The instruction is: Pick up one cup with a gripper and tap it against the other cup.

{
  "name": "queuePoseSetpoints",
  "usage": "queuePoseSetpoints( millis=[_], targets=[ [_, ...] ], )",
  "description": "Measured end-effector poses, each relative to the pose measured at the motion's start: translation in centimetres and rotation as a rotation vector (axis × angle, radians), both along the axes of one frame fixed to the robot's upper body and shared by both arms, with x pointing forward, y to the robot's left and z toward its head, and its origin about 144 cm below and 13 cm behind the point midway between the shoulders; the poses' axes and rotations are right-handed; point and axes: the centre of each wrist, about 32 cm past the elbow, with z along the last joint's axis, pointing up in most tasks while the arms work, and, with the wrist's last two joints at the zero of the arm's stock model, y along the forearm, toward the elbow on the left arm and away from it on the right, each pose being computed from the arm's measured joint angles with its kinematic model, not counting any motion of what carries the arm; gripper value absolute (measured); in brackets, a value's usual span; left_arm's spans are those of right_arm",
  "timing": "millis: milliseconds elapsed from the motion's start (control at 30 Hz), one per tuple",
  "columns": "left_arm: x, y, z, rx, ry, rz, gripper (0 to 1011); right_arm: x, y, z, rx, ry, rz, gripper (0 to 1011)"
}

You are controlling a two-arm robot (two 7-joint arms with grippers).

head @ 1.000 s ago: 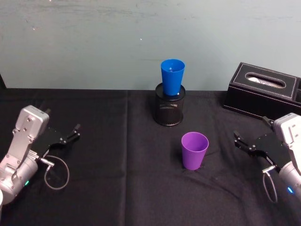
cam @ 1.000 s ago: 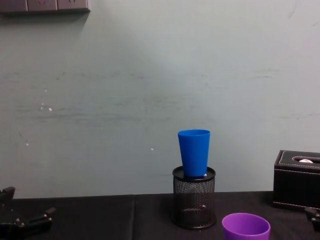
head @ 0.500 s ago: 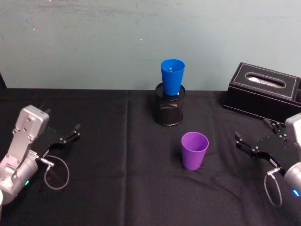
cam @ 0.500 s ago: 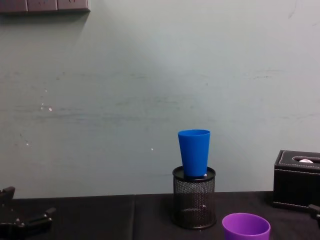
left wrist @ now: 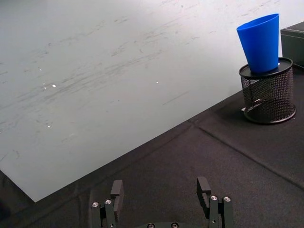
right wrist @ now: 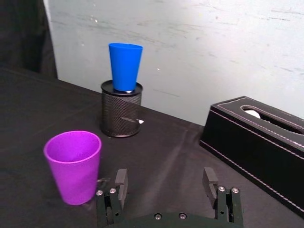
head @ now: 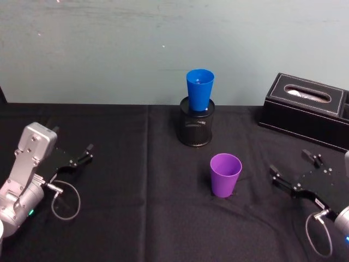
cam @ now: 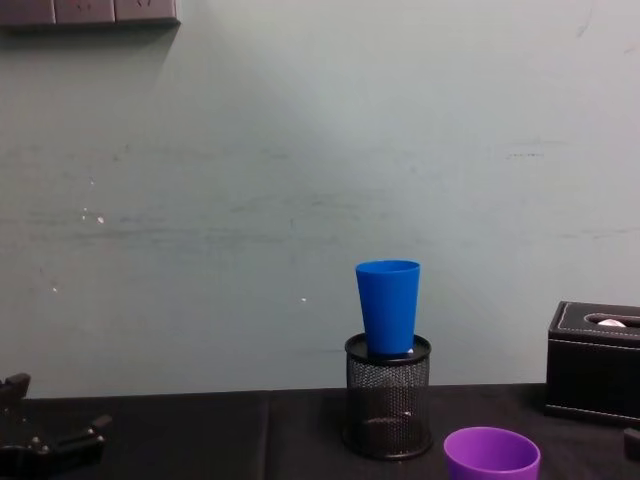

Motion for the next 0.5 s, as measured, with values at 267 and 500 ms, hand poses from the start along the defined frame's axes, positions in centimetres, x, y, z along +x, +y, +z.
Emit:
queuePoseSetpoints(
  millis=[267,500],
  targets=[
    [0.0,0.0,0.0,0.000,0.000,0.000,1011,-0.9,0.4,-0.9,0.030,0.007,0.041,1003],
    [0.0,0.0,0.0,0.000,0.000,0.000,1011,-1.4,1.2,-1.5,0.047,0.019,0.083,1003]
  ],
)
